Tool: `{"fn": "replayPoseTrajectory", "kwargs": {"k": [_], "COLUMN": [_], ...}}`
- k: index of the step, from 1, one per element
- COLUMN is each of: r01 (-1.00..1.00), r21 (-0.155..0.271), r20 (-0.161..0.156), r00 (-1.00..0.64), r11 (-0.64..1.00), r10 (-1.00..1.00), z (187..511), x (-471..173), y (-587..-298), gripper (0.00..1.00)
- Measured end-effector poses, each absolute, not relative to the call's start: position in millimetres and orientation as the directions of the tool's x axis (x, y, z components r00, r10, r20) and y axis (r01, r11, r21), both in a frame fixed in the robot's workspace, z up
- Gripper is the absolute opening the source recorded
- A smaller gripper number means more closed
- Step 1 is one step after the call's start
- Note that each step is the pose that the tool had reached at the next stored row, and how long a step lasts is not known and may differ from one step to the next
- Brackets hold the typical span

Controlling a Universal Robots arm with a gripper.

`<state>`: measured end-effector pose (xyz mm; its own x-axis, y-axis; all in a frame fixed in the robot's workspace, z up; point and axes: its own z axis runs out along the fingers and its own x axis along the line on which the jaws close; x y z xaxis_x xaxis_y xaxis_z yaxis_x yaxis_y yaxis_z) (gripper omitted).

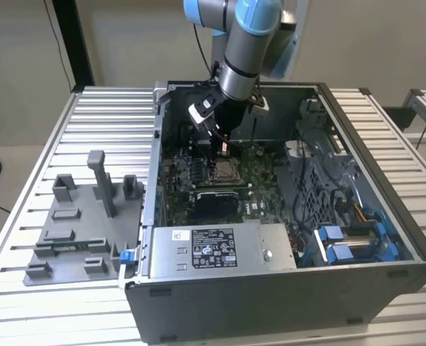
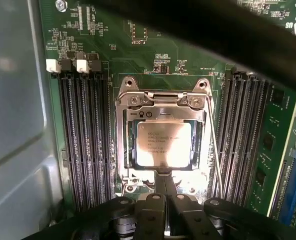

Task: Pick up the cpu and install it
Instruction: 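Close the cpu cover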

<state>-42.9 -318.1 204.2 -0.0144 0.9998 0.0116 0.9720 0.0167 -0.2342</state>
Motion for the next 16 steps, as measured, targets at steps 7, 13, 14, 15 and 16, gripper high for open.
{"fn": "replayPoseTrajectory", "kwargs": {"k": [7, 13, 14, 15, 16], "r01": [0.972, 0.972, 0.972, 0.972, 0.972], "r21": [-0.234, -0.234, -0.234, -0.234, -0.234], "r20": [0.012, 0.012, 0.012, 0.012, 0.012], "r00": [-0.015, -0.015, -0.015, -0.015, -0.015], "r11": [0.017, 0.017, 0.017, 0.017, 0.017], "r10": [1.000, 1.000, 1.000, 1.000, 1.000], "z": [201.7, 200.4, 200.3, 200.1, 200.1], "x": [-44.3, -46.0, -46.1, -46.4, -46.8], "y": [-318.1, -318.1, -318.1, -318.1, -318.1], "gripper": [0.00, 0.00, 0.00, 0.00, 0.00]}}
